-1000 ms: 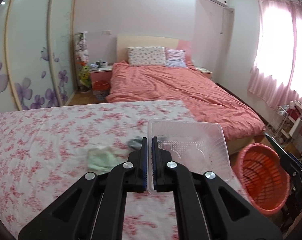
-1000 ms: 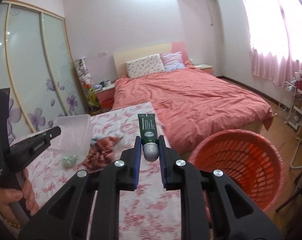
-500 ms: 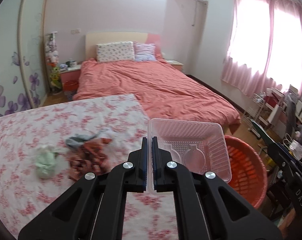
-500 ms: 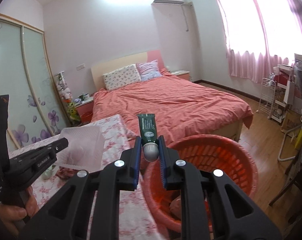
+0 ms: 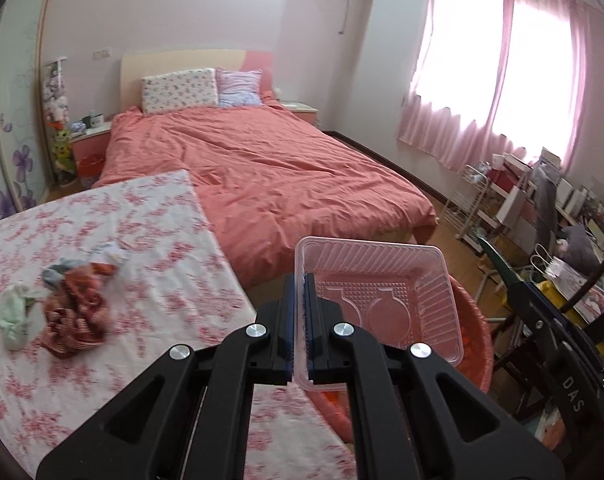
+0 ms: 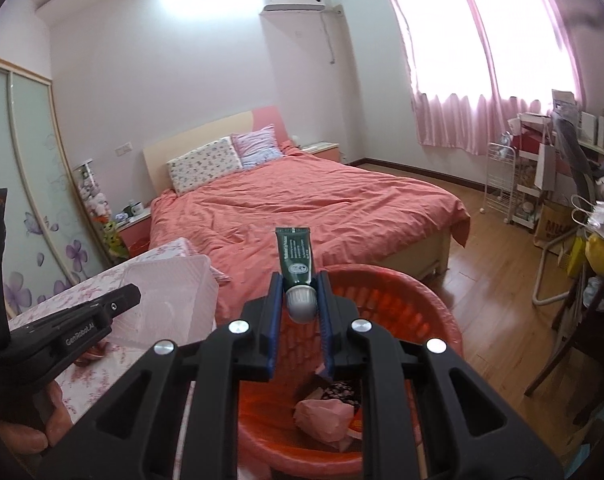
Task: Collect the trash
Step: 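Carry the tray and lip balm tube over the basket and open both tools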
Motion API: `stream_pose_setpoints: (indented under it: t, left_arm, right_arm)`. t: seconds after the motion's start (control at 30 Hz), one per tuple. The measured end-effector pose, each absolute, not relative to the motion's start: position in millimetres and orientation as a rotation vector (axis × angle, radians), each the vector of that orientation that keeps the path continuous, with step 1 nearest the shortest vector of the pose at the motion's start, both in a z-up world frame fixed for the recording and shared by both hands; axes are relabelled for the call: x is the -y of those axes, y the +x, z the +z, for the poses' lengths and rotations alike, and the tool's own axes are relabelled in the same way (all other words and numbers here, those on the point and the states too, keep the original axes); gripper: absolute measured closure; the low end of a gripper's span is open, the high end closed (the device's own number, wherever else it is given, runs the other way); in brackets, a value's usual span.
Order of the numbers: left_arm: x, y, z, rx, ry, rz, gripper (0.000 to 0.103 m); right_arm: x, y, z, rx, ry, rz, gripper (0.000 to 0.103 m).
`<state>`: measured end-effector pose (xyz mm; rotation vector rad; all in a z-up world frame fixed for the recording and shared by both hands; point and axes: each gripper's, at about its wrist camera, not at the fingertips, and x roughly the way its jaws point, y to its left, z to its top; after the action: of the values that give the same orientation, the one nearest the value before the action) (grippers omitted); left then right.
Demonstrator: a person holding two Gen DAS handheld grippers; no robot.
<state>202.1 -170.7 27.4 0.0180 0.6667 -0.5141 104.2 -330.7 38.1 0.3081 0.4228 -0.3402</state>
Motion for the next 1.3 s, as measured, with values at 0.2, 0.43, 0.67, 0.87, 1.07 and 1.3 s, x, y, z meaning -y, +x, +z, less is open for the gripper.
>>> stream_pose_setpoints:
  t: [0.2,0.43,0.67,0.87,1.07,1.3]
  left_arm:
    - [193.0,201.9,17.0,-0.692,0.025,-0.553,0.099]
    - [213.3,202.2,7.1,-0.723,0.037,-0.585,0.099]
    - [226.6,201.9,-4.7,-0.761,0.057,-0.618,0.099]
    - [229.1,204.7,-19.4,-0.805,0.073,-0.601,0.062]
    - [213.7,206.1,-21.5,-0.819,0.075,-0.551,0.062]
    - [162.0,208.5,-13.4,-0.789,0.091,-0.447,0.057]
  right_arm:
    - [357.2,97.6,22.8,-0.427,0.341,-0.377,0.086]
    - [366.8,97.7,12.3,-0.436,0.365,-0.394,0.086]
    - [375.1,101.0,4.9,-0.447,0.387,-0.398,0.086]
    - [387.1,108.0,-5.1,-0.472,0.427,-0.405,0.076]
    - [385.4,102.7,-9.6,-0.488,0.419,-0.426,0.064]
    - [365.5,110.4,-3.2,-0.507,0.380,-0.393,0.060]
